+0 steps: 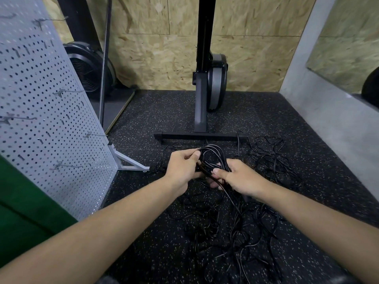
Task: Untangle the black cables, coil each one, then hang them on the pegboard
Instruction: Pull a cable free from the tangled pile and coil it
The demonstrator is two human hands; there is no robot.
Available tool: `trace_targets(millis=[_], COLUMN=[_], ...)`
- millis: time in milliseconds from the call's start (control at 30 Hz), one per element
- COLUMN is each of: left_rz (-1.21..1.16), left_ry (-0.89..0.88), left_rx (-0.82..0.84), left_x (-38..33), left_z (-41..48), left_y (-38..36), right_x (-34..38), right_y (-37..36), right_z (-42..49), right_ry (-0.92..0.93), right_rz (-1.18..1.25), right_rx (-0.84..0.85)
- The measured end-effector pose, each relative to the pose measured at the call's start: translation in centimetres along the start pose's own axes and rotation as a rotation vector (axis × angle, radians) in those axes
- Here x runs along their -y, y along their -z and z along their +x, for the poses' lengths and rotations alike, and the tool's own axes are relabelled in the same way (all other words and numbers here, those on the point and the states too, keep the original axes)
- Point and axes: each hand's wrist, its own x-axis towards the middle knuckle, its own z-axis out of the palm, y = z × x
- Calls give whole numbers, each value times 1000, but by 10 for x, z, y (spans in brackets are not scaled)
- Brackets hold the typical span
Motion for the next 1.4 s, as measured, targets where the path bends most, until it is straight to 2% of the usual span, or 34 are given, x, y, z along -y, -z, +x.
trace_targets(millis=[67,133,300,467,533,633,700,767,833,900,967,1033,1100,1233,1400], left_rz=[-28,-41,-13,-14,126,430,634,749,805,920,1004,992,947,887,882], left_ry=[19,46,50,153,184,159,97,9,-54,-193,-349,-474,-597,-779,-822], left_rx=[-10,-8,76,169,292,562,698,758,738,636,532,461,406,276,164], left_x=[0,-1,-2,2,9,18,20,20,19,17,14,9,4,-2,-15], left_z=[1,1,3,3,0,-7,-10,-10,-8,-3,-1,-3,-5,-5,-6], left_y=[-2,-3,-1,5,6,8,9,10,13,17,20,20,19,19,22], right_x=[6,9,11,18,19,21,23,22,19,13,8,4,6,7,9], right_y=[-4,-6,0,10,13,18,21,25,30,36,42,47,50,42,36], right_z=[-3,-4,-4,-2,0,1,1,1,1,2,3,5,4,6,3], right_ry=[-36,-64,-80,-63,-40,-4,28,46,39,15,-14,-38,-52,-109,-207], right_rz=[148,178,165,332,423,554,616,610,558,475,307,47,-172,-315,-66], right_rx=[50,64,29,-76,-101,-126,-154,-205,-286,-371,-416,-412,-361,-196,71])
